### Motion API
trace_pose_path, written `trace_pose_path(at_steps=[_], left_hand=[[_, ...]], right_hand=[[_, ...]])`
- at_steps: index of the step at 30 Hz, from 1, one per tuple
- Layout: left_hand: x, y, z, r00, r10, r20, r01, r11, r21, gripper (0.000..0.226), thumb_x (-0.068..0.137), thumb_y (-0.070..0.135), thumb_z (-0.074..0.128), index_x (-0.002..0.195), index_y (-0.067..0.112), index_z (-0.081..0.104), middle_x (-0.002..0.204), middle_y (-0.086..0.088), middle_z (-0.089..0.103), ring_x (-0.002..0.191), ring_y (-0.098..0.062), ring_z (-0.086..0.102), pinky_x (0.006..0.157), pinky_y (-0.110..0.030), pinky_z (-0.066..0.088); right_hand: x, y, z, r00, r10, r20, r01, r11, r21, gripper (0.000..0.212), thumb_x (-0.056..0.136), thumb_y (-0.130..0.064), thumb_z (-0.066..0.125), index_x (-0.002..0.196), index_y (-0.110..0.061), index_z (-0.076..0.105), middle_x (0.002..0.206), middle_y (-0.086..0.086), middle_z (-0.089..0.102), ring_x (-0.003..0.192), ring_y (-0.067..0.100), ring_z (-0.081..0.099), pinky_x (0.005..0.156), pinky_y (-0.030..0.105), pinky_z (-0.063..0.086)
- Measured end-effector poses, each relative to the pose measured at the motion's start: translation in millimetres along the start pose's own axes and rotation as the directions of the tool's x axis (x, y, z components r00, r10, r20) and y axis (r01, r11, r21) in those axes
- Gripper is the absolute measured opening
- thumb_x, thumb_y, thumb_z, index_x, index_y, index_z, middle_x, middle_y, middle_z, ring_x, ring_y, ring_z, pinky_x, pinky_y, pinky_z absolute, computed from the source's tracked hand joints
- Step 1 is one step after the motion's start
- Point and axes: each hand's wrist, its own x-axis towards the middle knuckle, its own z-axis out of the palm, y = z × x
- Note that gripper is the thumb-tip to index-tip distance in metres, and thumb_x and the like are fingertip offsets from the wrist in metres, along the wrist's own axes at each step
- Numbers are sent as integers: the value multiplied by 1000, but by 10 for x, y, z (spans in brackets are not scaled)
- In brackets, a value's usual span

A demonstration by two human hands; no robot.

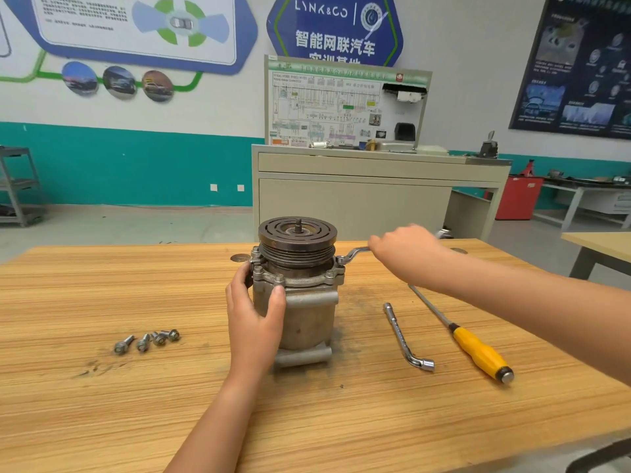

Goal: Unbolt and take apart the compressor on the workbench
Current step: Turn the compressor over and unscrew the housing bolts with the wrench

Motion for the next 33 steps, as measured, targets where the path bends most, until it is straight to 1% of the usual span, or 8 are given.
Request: trace_pose_path(at_steps=[3,6,8,10,14,22,28,33], left_hand=[[0,-3,8,1000,-4,-8,4,1000,-3,57,78,44,49,131,36,32,133,15,37,127,-2,35,108,-27,29],[1,-8,1,1000,-1,-8,1,1000,4,60,78,45,49,134,34,33,134,15,38,127,-2,35,109,-28,30],[-3,-9,-8,1000,4,-5,-4,1000,9,60,78,45,49,134,34,33,133,15,38,127,-2,35,108,-27,30],[1,-9,-16,1000,1,-1,-1,1000,10,59,78,45,49,134,34,33,133,16,38,126,-1,35,106,-25,29],[5,-8,-6,1000,-5,-4,5,1000,17,62,78,44,49,137,31,32,133,16,37,126,-1,34,106,-25,28],[-6,-6,-22,1000,-8,6,8,1000,14,61,79,46,49,136,33,32,132,18,35,125,2,33,105,-24,28],[2,-1,-17,1000,-11,4,11,1000,9,63,78,45,49,137,30,33,131,18,36,124,2,33,104,-23,27],[0,0,-21,1000,-10,9,10,1000,5,62,78,44,49,137,32,32,132,18,35,125,2,33,104,-22,27]], right_hand=[[327,-34,283,989,-15,-149,27,997,74,31,94,-2,38,123,-9,44,122,6,59,110,21,56,104,38,31],[540,-141,431,963,-10,-271,70,974,214,38,96,-5,35,134,-10,40,136,5,50,124,16,47,110,35,21],[553,-150,403,952,17,-307,73,957,281,36,96,-5,36,129,-11,48,128,6,57,117,19,53,105,35,29],[456,-94,359,920,172,-352,-1,899,438,26,97,-12,36,118,-9,53,106,7,66,96,25,60,76,35,42],[28,-23,214,892,360,-273,-48,676,735,26,101,-25,30,118,-11,43,68,4,54,66,31,57,56,33,39],[-551,-335,-190,987,162,10,-158,942,298,54,85,1,37,137,-8,26,59,-4,34,49,15,28,42,28,20],[-478,-462,-271,990,123,62,-131,979,153,67,85,5,42,144,3,9,101,8,64,71,24,52,39,29,20],[-427,-417,-400,995,56,88,-58,998,30,58,87,3,45,140,7,21,95,4,62,68,21,52,39,26,20]])
